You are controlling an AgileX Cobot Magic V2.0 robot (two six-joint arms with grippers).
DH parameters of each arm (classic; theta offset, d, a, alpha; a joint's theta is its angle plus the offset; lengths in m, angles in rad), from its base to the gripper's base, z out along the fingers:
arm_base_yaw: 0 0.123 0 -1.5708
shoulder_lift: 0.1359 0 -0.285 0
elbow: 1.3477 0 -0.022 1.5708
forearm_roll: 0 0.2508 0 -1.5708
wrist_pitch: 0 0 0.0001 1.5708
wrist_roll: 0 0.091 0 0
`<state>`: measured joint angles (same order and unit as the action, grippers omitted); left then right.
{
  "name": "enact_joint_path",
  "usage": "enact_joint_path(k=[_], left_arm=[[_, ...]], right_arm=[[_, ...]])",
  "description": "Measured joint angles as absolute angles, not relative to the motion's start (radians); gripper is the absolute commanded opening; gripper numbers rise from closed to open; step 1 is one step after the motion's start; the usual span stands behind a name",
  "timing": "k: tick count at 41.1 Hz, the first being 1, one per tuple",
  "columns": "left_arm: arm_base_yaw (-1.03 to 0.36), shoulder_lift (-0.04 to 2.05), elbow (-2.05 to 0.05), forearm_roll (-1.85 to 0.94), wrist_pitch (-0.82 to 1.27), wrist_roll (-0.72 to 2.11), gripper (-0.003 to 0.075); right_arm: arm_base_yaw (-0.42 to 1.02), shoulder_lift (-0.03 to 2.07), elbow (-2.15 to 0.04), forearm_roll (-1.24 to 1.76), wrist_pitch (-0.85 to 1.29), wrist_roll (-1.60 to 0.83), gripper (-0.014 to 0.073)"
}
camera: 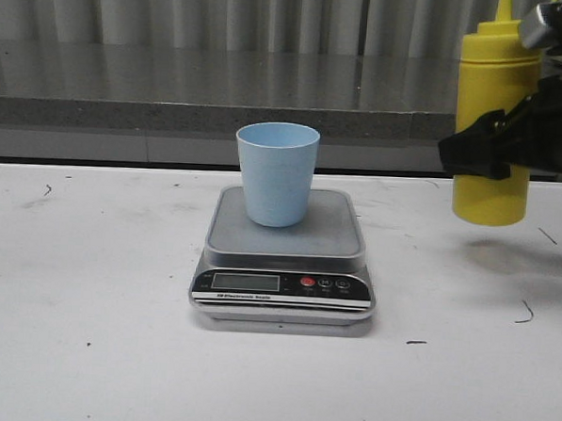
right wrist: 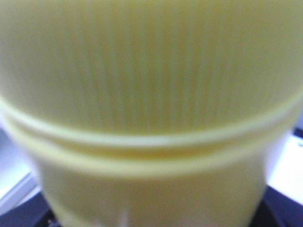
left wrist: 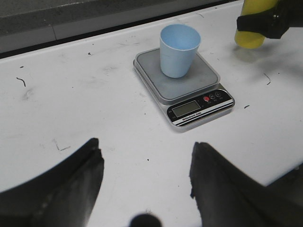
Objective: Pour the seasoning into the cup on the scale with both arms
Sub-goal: 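Lower the yellow bottle back onto the table with the right gripper, then open the right gripper and pull it away from the bottle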
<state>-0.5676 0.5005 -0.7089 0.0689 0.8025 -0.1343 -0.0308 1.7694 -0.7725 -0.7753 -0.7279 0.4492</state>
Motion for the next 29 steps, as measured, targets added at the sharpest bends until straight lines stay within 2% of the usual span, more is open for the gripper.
enact_joint_path(k=[16, 19, 29], left_arm=[[-0.568, 0.501, -0.709, 0.069, 0.802, -0.134, 0.0406], [-0.568, 0.501, -0.709, 0.069, 0.802, -0.134, 0.0406], [-0.568, 0.501, -0.709, 0.069, 0.802, -0.134, 0.0406]], right_arm=[[-0.031, 1.94, -0.773, -0.667, -0.941, 0.311, 0.0346], [-0.031, 1.97, -0.773, -0.634, -0.982, 0.295, 0.0379], [-0.031, 2.008, -0.773, -0.612, -1.033, 0.263, 0.058]])
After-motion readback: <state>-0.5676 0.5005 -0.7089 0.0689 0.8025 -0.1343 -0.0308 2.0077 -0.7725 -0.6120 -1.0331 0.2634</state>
